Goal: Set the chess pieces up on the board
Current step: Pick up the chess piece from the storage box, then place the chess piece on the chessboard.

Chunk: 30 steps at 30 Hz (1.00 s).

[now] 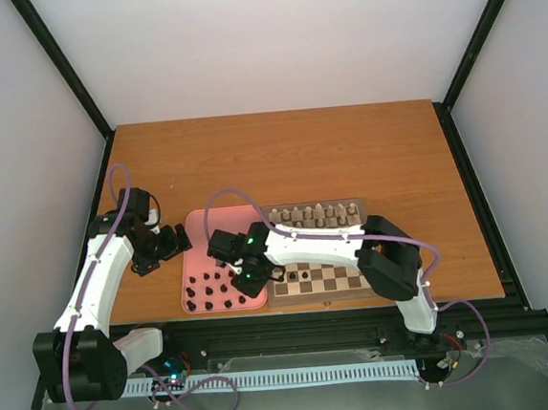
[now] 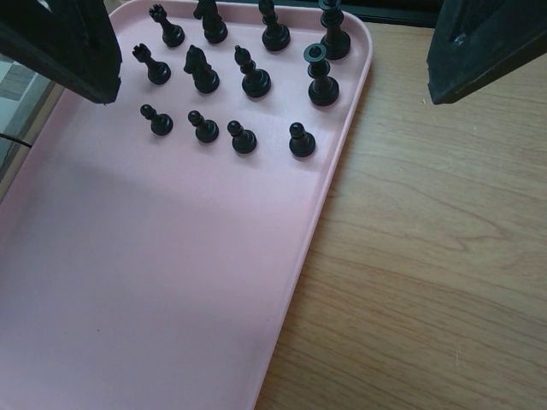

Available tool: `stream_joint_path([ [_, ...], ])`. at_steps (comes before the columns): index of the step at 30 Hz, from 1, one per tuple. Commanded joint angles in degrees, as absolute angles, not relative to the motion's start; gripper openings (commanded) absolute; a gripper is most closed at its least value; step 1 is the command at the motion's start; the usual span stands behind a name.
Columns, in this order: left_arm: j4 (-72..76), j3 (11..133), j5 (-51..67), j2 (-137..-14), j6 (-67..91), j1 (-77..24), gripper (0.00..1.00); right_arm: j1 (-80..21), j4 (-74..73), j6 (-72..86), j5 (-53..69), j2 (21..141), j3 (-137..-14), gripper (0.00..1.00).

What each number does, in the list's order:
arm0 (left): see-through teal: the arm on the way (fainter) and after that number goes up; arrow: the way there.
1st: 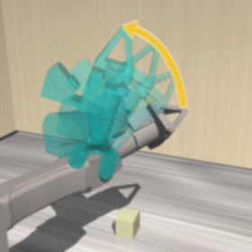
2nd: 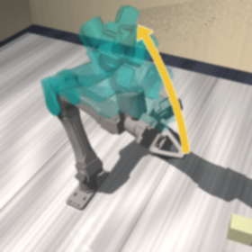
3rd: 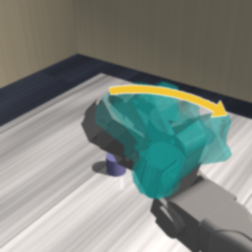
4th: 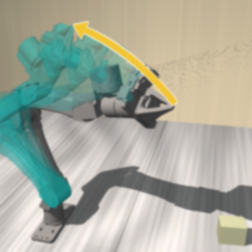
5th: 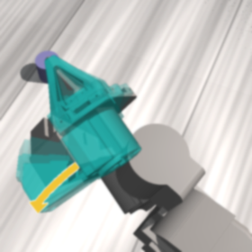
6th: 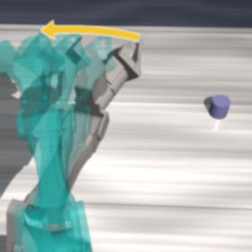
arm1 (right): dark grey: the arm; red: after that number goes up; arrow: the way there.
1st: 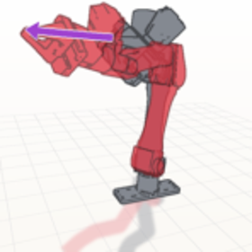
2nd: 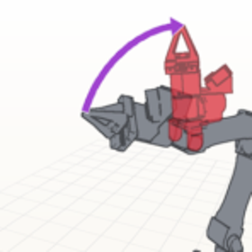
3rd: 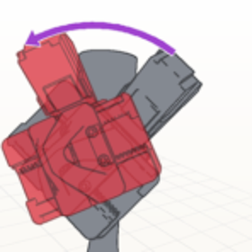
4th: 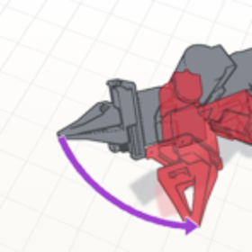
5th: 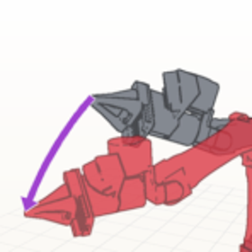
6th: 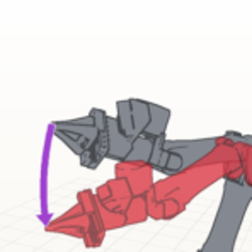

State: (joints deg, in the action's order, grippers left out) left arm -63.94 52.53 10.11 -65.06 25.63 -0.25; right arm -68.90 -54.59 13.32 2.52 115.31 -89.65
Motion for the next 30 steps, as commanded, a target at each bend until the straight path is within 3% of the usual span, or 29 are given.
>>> stream_joint_path([
  [1, -63.29, 52.82, 10.46, -64.42, 24.54, 0.11, 1.00, -67.45, -55.14, 16.07, -1.42, 109.18, -89.80, 0.03],
  [16, -62.93, 52.56, 10.83, -64.87, 24.52, 0.09, 1.00, -51.56, -50.98, 21.36, -2.36, 90.50, -65.23, 0.03],
  [30, -62.85, 52.57, 10.55, -64.70, 24.74, 0.09, 1.00, -50.80, -48.36, 22.31, 0.98, 88.38, -58.95, 0.03],
])
